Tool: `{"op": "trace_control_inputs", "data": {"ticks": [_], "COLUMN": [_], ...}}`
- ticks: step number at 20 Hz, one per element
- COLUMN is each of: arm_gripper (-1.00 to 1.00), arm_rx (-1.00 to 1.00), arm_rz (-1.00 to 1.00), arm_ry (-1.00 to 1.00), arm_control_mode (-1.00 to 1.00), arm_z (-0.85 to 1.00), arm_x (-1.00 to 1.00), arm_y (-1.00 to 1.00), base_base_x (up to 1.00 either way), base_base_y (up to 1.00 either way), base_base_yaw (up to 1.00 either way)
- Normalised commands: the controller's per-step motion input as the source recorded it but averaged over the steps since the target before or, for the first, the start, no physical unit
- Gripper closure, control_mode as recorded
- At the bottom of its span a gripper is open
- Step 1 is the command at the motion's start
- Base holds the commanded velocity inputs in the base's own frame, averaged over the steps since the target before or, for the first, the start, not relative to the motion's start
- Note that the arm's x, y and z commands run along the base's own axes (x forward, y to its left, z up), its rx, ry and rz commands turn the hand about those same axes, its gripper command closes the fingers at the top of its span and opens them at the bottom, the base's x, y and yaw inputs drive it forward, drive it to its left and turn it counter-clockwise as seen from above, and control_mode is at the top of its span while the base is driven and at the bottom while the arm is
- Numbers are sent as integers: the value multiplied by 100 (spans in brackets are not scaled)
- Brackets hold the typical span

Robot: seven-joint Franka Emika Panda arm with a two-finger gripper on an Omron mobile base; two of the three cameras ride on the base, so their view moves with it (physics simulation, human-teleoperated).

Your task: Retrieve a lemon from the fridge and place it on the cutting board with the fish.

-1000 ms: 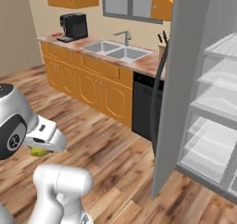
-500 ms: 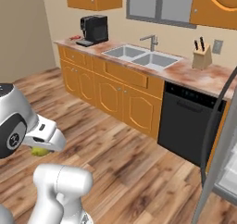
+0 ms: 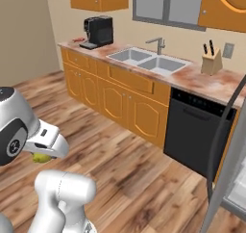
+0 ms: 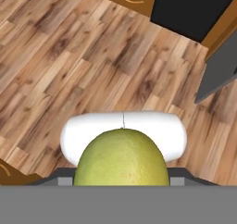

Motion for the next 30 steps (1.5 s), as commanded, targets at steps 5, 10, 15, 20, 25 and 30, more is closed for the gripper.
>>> {"op": "trace_control_inputs", "data": {"ticks": [5, 10, 15, 20, 25, 30], "arm_gripper": [100, 100, 100, 100, 100, 100], "arm_rx": [0, 0, 0, 0, 0, 0], "arm_rz": [0, 0, 0, 0, 0, 0], "arm_ry": [0, 0, 0, 0, 0, 0], "arm_control_mode": [100, 100, 100, 100, 100, 100], "arm_z": [0, 0, 0, 0, 0, 0], "arm_x": [0, 0, 0, 0, 0, 0], "arm_y": [0, 0, 0, 0, 0, 0], "base_base_x": [100, 99, 73, 56, 30, -20], "base_base_y": [37, 0, 39, 94, 100, 100], "base_base_yaw": [0, 11, 5, 0, -1, 13]}}
